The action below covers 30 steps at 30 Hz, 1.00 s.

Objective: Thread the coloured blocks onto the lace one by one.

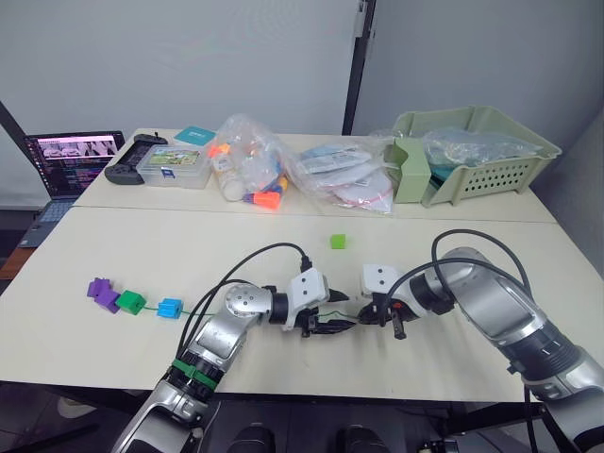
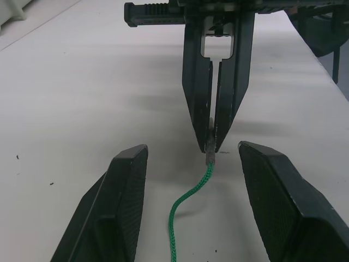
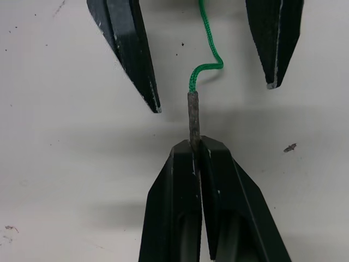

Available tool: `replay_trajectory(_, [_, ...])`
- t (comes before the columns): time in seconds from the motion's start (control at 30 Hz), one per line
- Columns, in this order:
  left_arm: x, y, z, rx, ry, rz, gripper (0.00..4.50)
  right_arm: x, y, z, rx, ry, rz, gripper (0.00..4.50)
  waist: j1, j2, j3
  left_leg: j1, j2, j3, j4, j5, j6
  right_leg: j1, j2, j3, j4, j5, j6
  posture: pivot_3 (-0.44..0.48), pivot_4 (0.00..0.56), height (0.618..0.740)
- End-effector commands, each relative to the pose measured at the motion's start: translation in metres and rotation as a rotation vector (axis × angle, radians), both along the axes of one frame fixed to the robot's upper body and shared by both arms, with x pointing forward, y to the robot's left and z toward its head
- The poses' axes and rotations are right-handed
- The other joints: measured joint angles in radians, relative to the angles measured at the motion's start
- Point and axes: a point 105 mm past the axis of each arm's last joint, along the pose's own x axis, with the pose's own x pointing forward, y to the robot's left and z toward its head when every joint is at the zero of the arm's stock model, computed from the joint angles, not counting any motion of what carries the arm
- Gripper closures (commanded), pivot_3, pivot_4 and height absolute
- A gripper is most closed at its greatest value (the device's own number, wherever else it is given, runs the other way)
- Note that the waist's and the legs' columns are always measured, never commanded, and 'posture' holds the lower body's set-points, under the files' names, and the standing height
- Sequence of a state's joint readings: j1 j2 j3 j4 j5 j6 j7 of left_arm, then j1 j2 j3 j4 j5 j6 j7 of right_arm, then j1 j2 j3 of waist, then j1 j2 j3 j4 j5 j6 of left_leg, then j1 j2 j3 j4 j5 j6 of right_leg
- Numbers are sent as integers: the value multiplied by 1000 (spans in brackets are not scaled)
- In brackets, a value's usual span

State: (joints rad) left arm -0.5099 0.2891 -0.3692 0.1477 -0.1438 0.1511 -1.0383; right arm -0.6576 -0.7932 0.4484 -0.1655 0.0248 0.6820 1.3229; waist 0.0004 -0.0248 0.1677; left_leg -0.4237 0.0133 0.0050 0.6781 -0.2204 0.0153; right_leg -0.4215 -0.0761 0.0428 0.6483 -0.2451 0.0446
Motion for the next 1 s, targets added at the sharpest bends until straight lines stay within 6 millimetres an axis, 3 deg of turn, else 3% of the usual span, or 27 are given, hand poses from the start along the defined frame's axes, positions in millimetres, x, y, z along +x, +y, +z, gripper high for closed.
replay_trajectory(0.03, [-4,-7,4,-1,-21,-33,1742,1,1,10,22,-31,7,4500,0,0,0,0,0,0,0,0,0,0,0,0,0,0,0,0,150,740])
replay_trajectory(0.07, [-4,-7,3,1,-20,-35,1742,1,1,10,22,-32,7,4500,0,0,0,0,0,0,0,0,0,0,0,0,0,0,0,0,150,740])
replay_trajectory(0.17, [-8,-8,1,6,1,-53,2517,1,1,10,19,-34,8,4500,0,0,0,0,0,0,0,0,0,0,0,0,0,0,0,0,150,740])
replay_trajectory(0.3, [-9,-9,-1,14,1,-54,3843,2,-2,10,12,-35,7,4500,0,0,0,0,0,0,0,0,0,0,0,0,0,0,0,0,150,740])
replay_trajectory(1.0, [-6,-10,-1,12,-19,-32,3843,-1,-6,10,8,-30,1,4500,0,0,0,0,0,0,0,0,0,0,0,0,0,0,0,0,150,740])
